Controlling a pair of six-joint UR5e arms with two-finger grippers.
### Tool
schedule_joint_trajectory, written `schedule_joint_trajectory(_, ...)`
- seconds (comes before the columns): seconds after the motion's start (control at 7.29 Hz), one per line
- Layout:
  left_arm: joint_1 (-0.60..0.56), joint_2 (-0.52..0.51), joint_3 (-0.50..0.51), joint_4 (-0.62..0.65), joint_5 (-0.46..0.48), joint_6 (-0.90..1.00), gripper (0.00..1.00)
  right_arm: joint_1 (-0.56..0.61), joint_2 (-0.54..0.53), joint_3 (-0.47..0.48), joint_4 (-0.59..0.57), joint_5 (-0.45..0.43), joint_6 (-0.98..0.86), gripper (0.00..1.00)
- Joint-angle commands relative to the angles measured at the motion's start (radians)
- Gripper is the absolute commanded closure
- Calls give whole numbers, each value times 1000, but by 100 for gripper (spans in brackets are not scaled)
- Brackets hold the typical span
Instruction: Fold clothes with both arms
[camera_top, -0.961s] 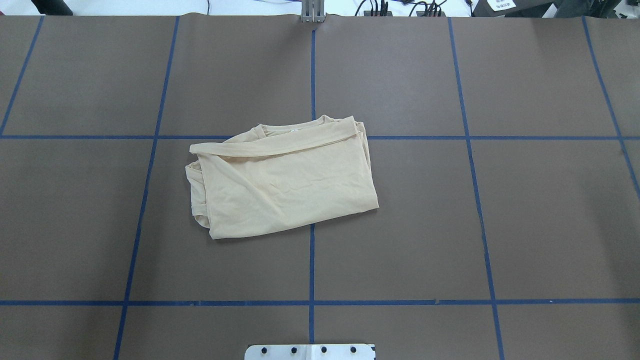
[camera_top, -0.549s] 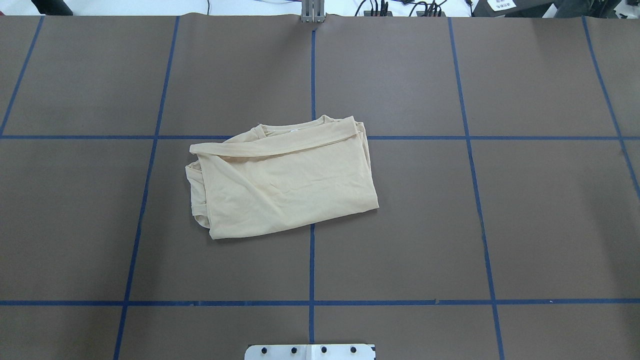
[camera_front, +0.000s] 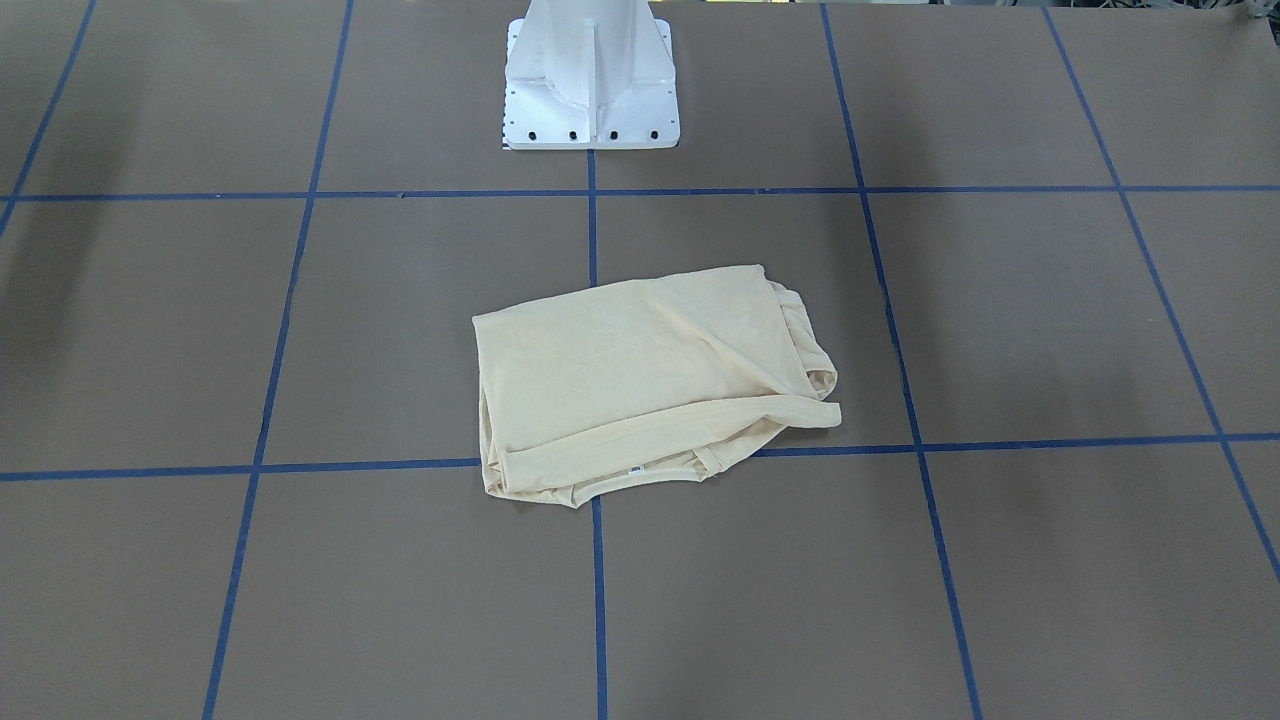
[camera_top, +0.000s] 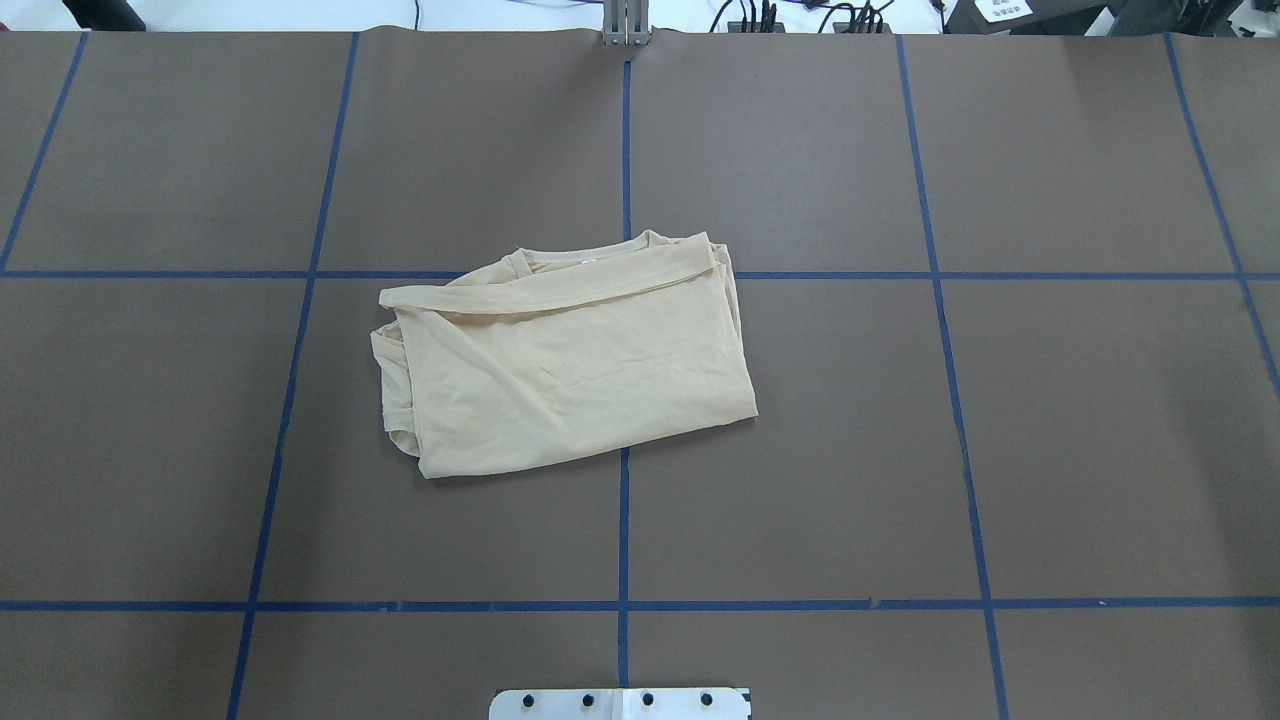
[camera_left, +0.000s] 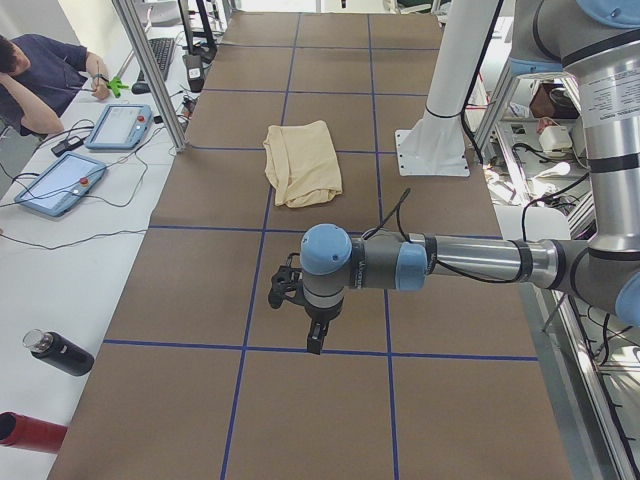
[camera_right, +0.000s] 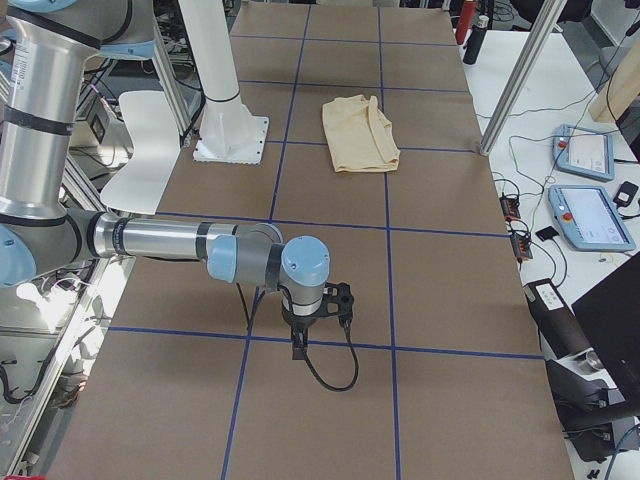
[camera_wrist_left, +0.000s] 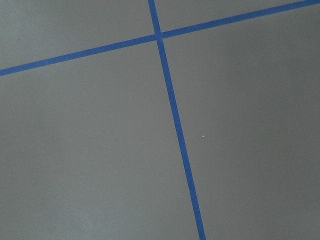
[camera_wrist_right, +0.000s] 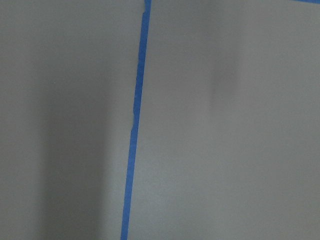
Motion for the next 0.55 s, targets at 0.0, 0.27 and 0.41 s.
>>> schedule_joint_trajectory(0.0,0,-1,-3,0,0,1,0,0,0,0,0,0,-1,0)
schedule_joint_trajectory(0.27,0,1,-8,0,0,0,0,0,0,0,0,0,-1,0)
schedule_joint_trajectory(0.41,0,2,-8,2,0,0,0,0,0,0,0,0,-1,0)
